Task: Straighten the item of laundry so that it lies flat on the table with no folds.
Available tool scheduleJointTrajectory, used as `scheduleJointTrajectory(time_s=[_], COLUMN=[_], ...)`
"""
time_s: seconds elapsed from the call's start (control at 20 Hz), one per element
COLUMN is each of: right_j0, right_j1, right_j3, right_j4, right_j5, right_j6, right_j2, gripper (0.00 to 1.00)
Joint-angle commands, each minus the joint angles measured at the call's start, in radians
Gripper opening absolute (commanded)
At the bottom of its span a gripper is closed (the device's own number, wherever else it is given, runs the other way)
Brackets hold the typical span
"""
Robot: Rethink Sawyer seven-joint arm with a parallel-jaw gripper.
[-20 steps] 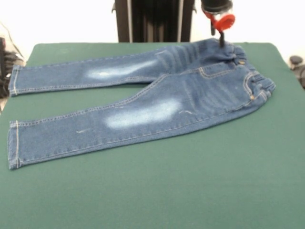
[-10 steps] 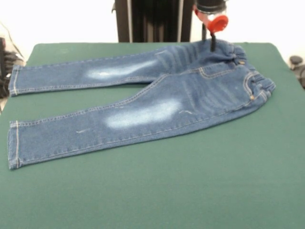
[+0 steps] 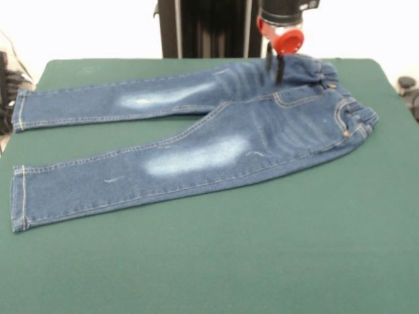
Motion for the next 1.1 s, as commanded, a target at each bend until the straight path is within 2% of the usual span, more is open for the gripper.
scheduleJointTrajectory(time_s=[0.05, 0.4, 0.65, 0.75, 1.1], right_j0=[0.153, 0.122, 0.158, 0.181, 0.142], right_j1=[0.063, 0.140, 0.144, 0.157, 0.251], right_j3=[-0.222, -0.271, -0.274, -0.285, -0.340], right_j4=[0.220, 0.260, 0.317, 0.341, 0.338], right_j5=[0.142, 0.101, 0.145, 0.166, 0.120], right_j6=[0.223, 0.318, 0.349, 0.335, 0.286], right_j2=[-0.086, 0.064, 0.084, 0.064, 0.107], gripper=[1.00, 1.00, 1.00, 1.00, 1.00])
